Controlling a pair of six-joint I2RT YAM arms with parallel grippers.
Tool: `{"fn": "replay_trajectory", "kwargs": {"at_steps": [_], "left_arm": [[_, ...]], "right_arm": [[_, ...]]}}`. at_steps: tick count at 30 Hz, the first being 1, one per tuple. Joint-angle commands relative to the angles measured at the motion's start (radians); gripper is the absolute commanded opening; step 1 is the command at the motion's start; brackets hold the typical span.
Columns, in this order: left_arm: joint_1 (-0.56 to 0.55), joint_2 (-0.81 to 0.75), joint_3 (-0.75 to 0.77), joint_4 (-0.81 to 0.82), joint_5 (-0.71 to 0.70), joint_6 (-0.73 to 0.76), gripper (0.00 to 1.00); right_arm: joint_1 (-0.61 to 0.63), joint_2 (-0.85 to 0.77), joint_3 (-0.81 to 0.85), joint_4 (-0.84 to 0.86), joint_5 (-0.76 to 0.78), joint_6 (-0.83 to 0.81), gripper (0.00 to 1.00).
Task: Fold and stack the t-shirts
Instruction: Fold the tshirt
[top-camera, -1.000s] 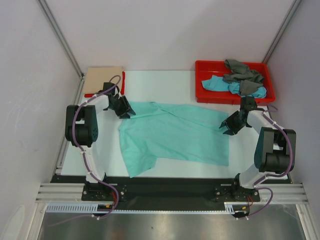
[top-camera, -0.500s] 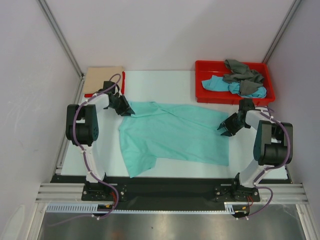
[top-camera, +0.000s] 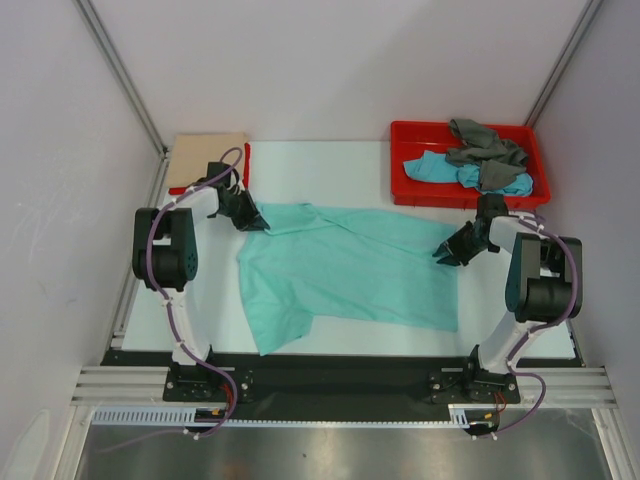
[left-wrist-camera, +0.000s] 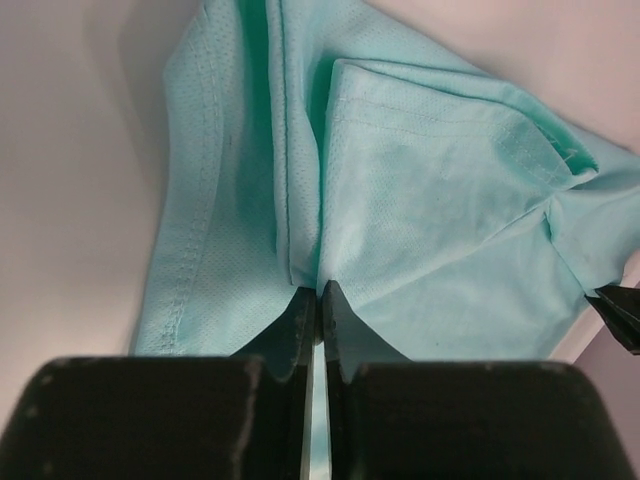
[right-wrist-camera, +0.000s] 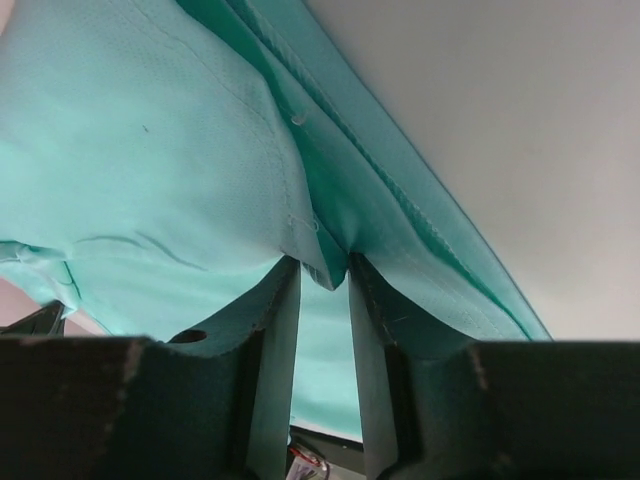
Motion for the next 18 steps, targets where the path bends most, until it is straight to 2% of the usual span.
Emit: {"fn": "replay_trajectory", "kwargs": {"at_steps": [1,3,10,18], "left_arm": [[-0.008,0.001,0.046,0.014,0.029,0.012,0.04],[-0.008,0.001,0.051,0.013,0.031,0.018,0.01],[-0.008,0.000,0.071,-0.012,0.026,0.050,0.00],[-0.008,-0.008,0.124,-0.066,-0.017,0.109,0.00]], "right_arm": [[-0.002,0.023,0.040,0.024,0.001,-0.002,0.30],[-0.002,0.028,0.045,0.022,0.010,-0.008,0.23],[-0.009,0.072,0.172,-0.062,0.093,-0.107,0.01],[-0.015,0.132,0.361,-0.165,0.147,-0.271,0.00]]}}
